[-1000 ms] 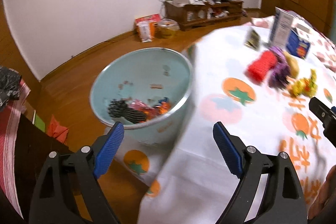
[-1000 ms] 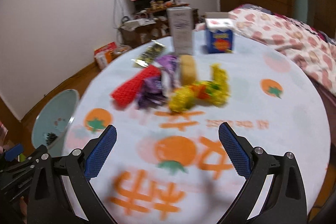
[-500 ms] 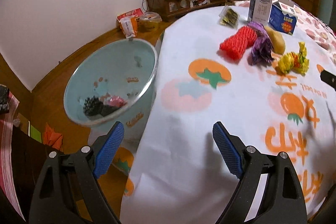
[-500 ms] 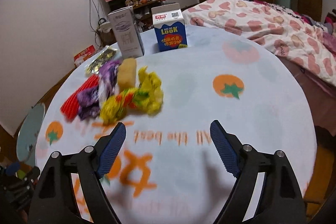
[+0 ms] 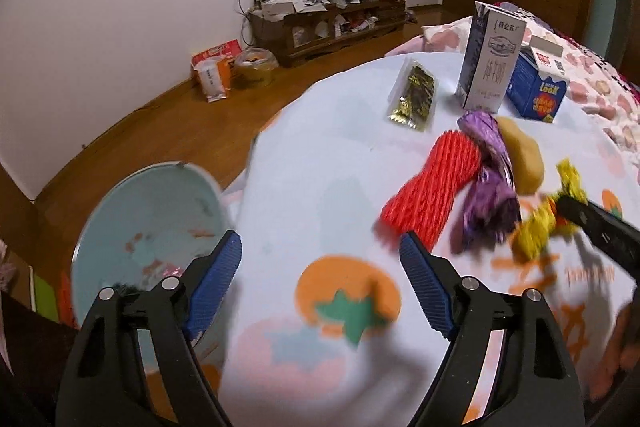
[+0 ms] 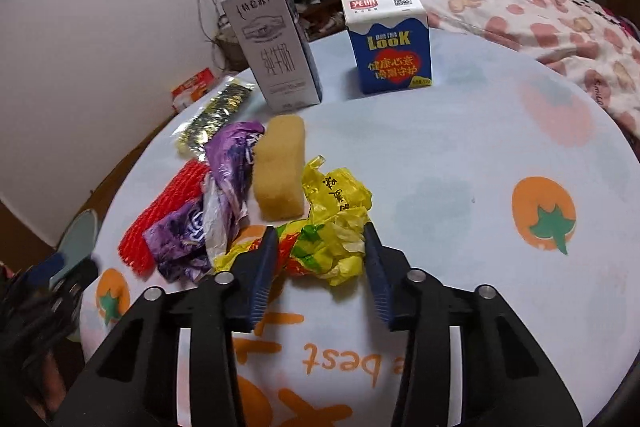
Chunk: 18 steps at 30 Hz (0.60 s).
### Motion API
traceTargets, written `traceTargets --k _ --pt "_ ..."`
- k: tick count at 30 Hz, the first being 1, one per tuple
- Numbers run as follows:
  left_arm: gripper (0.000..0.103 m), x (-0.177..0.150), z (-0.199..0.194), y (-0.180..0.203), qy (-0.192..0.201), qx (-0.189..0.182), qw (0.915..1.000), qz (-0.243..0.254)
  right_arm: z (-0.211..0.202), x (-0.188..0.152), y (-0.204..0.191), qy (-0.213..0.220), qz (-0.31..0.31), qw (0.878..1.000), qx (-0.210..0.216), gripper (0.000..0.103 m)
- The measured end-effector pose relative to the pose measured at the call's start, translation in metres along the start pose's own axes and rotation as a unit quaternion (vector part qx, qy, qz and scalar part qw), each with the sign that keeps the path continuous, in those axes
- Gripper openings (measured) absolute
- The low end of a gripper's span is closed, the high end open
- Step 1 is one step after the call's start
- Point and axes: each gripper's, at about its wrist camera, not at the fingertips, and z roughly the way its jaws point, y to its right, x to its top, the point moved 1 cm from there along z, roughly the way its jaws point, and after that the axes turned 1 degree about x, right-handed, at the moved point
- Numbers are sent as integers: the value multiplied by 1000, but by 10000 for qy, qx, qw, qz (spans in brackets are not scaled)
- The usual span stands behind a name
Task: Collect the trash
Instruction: 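Grasp the red mesh net with the left tool while the right tool grasps the yellow wrapper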
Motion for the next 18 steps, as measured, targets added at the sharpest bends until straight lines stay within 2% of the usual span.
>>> traceTargets --k 1,2,4,8,13,15,17,18 --pt "79 2 4 3 -7 -32 10000 12 -5 0 4 10 87 9999 62 40" --pt "79 6 9 8 -17 -94 9999 45 -9 0 7 51 133 9999 72 27" --pt "79 13 14 18 11 -213 9997 108 -21 2 16 193 231 9995 67 27" --pt "78 20 26 38 -4 -314 9990 310 -40 5 28 448 187 9986 -221 27" --pt "56 18 50 52 -368 -598 9972 261 -44 2 41 444 227 9985 -246 27" --pt "35 18 47 56 -333 -676 9967 312 -44 -2 43 428 264 9984 -251 27" --pt "24 16 42 57 -278 -745 9963 320 -45 -5 44 399 320 9984 -226 27" --pt "22 15 38 57 -261 -802 9959 314 -46 -7 43 401 345 9984 -215 27"
